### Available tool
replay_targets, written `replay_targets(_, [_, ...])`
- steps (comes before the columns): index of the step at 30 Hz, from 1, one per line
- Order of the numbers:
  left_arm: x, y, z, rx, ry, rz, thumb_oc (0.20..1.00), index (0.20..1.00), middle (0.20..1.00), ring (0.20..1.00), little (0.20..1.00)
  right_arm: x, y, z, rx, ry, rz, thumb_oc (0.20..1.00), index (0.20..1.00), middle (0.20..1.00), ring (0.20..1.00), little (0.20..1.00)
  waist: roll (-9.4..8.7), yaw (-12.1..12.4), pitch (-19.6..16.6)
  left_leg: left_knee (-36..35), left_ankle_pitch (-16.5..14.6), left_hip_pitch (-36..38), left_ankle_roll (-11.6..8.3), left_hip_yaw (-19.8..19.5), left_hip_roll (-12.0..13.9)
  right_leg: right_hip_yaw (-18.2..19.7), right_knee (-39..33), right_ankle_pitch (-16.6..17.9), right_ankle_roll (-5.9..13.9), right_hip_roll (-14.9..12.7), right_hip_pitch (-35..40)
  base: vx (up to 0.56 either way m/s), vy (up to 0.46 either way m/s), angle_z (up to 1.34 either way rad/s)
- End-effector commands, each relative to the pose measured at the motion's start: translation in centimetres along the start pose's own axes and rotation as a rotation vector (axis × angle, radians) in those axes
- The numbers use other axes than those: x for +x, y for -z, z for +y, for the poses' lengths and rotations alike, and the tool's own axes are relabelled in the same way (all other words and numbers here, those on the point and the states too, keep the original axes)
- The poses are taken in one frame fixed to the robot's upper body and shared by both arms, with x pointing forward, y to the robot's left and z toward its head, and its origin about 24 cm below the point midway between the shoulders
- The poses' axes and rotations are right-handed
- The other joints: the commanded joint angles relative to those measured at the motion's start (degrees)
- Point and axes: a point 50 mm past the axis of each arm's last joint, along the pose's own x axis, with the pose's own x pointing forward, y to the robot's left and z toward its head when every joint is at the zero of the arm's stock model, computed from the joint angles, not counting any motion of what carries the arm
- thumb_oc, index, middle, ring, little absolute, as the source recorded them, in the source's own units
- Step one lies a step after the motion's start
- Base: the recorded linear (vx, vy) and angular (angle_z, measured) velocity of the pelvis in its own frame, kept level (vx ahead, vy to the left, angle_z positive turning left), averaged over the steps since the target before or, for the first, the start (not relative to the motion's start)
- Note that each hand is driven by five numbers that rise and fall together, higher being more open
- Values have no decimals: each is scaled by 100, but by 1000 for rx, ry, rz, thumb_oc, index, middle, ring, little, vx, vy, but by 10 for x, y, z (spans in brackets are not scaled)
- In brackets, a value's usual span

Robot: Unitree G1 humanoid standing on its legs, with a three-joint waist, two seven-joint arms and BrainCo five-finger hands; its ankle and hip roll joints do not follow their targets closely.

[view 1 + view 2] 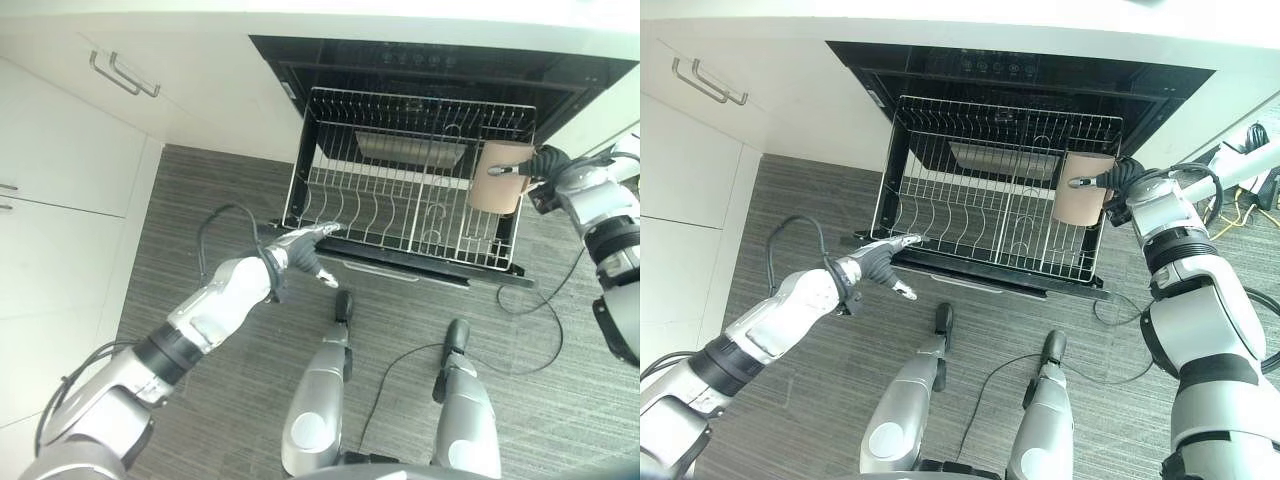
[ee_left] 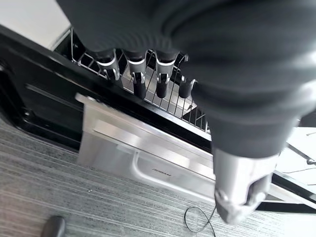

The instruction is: Place the dishes in the dishwasher.

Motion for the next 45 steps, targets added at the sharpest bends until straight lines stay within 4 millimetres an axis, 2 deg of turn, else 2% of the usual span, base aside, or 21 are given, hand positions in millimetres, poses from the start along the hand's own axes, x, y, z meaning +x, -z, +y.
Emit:
replay_targets(1, [-20,24,-30,-81,123,75,1000,1000,1000,1000,1000,-11,-21,-48,-72,146,-32,200,200,200,200,200,-123,214,210,103,-746,-30,306,-112,-243,-300,496,-672,-139,71,-469,0,0,0])
replay_targets(3, [-22,21,-24,-95,101,44,1000,1000,1000,1000,1000,-12,-19,-52,-147,155,-2,200,200,200,200,200,-115,245,223,115,-744,-40,312,-104,-250,-320,494,-665,-141,53,-466,0,0,0])
replay_targets(5, [-24,17,-18,-62,102,27,1000,1000,1000,1000,1000,-12,-10,-55,-146,162,55,200,200,200,200,200,-111,276,225,115,-732,-56,319,-105,-245,-350,488,-649,-139,40,-470,0,0,0])
replay_targets(7, [-27,17,-13,-45,98,25,1000,1000,1000,1000,1000,-13,-7,-58,-133,185,79,1000,1000,1000,1000,1000,-121,294,240,103,-726,-45,321,-104,-241,-359,485,-644,-138,37,-458,4,-8,2])
replay_targets(10, [-32,19,-4,-40,85,28,1000,1000,1000,1000,1000,-16,-3,-69,-129,260,123,1000,1000,1000,1000,1000,-116,323,243,73,-711,-32,329,-99,-229,-365,455,-629,-144,57,-432,1,-3,1])
replay_targets(14, [-37,15,3,-13,62,0,1000,1000,1000,1000,1000,-23,-14,-80,-110,325,83,1000,1000,1000,1000,1000,-187,308,236,48,-705,-14,329,-70,-203,-367,418,-597,-135,72,-399,14,-5,8])
replay_targets(17, [-39,13,5,4,61,0,1000,1000,1000,1000,1000,-23,-14,-79,-69,345,63,1000,1000,1000,1000,1000,-271,296,231,75,-731,-8,330,-64,-167,-379,393,-577,-127,94,-366,10,-55,1])
replay_targets(23, [-41,13,11,-7,22,-4,1000,1000,1000,1000,1000,-29,-32,-80,31,366,-71,1000,1000,1000,1000,1000,-350,232,255,107,-765,20,343,-38,-120,-341,340,-568,-131,149,-292,4,-15,0])
replay_targets(27, [-43,4,17,-126,-80,-85,1000,1000,1000,1000,1000,-38,-46,-78,127,394,-208,1000,1000,1000,1000,1000,-363,154,289,110,-785,72,363,-8,-108,-292,336,-592,-142,178,-237,10,4,-1])
replay_targets(30, [-45,-4,18,-275,-149,-169,1000,1000,1000,1000,1000,-53,-53,-68,232,388,-340,1000,1000,1000,1000,1000,-411,27,299,129,-813,137,386,46,-90,-237,357,-618,-167,218,-178,46,29,-1])
replay_targets(31, [-46,-7,18,-312,-180,-203,1000,1000,1000,1000,1000,-57,-50,-64,274,388,-357,1000,1000,1000,1000,1000,-426,-13,296,118,-824,174,394,66,-80,-220,351,-628,-171,230,-147,64,33,-5])
replay_targets(32, [-50,-15,23,-373,-281,-290,1000,1000,1000,1000,1000,-65,-43,-51,356,364,-403,1000,1000,1000,1000,1000,-456,-111,301,100,-840,229,412,101,-65,-175,335,-641,-182,260,-96,71,26,-7])
replay_targets(34, [-58,-24,30,-509,-428,-414,1000,1000,1000,1000,1000,-77,-18,-24,435,357,-455,1000,1000,1000,1000,1000,-541,-235,296,68,-881,327,459,142,-58,-97,331,-687,-184,316,-18,67,-27,-6])
replay_targets(35, [-62,-27,33,-525,-486,-462,1000,1000,1000,1000,1000,-83,-10,-10,458,353,-482,1000,1000,1000,1000,1000,-584,-302,293,67,-902,358,471,157,-48,-64,326,-690,-187,344,9,50,-64,-8])
replay_targets(36, [-63,-28,32,-526,-503,-479,1000,1000,1000,1000,1000,-87,-3,-2,468,351,-491,1000,1000,1000,1000,1000,-623,-325,271,67,-915,385,476,165,-44,-47,320,-695,-190,358,38,44,-74,-16])
replay_targets(39, [-76,-37,40,-531,-624,-583,1000,1000,1000,1000,1000,-112,23,25,542,287,-542,1000,1000,1000,1000,1000,-815,-597,112,17,-990,611,472,268,33,150,218,-716,-233,500,259,67,-83,-12])
replay_targets(42, [-86,-37,44,-551,-674,-633,1000,1000,1000,1000,1000,-121,38,32,577,246,-542,1000,1000,1000,1000,1000,-869,-700,-45,-99,-1003,854,448,359,93,214,62,-731,-254,549,514,59,-64,-32])
replay_targets(45, [-99,-35,45,-580,-725,-671,1000,1000,1000,1000,1000,-138,52,34,624,226,-599,1000,1000,1000,1000,1000,-920,-809,-374,-349,-1008,1281,405,459,166,292,-223,-740,-264,612,952,85,-121,-21])
